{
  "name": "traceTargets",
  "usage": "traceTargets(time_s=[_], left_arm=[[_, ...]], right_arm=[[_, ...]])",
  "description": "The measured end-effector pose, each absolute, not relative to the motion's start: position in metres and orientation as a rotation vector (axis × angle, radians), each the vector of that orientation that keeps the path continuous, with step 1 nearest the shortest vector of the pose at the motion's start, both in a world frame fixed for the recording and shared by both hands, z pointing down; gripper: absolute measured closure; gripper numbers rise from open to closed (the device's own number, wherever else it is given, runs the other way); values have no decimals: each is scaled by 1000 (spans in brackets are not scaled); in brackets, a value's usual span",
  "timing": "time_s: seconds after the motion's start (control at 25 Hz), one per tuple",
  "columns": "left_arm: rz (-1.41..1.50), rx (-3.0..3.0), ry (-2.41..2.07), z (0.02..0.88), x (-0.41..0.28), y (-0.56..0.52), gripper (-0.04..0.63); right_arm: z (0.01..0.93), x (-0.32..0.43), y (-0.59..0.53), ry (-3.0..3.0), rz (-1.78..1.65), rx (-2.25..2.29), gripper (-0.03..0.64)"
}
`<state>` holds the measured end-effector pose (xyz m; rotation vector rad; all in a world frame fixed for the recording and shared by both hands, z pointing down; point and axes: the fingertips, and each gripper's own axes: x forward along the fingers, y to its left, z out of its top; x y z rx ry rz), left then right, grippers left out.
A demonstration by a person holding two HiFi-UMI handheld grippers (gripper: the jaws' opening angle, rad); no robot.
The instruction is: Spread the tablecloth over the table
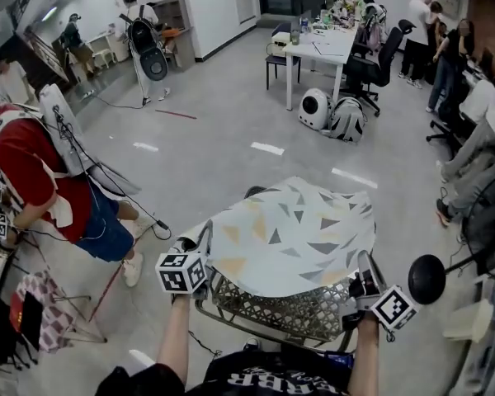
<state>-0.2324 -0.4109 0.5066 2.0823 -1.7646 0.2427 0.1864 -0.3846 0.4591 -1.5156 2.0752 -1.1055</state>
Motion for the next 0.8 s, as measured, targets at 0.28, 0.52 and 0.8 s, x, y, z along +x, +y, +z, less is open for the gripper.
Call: traceTargets(time_s=[0.28,0.52,0.8], left_arm=[[256,1969,-1616,568,-263,-354,568],[356,2190,-1678,527,-302,-417,572],[440,2363,-1779,442,-289,-511,572]], right_arm=[[472,155,-330,2038,-1152,-1637,578],[486,123,-296,1987,-1164,-1625,581],[459,109,-327,2039,-1113,-1452,581]])
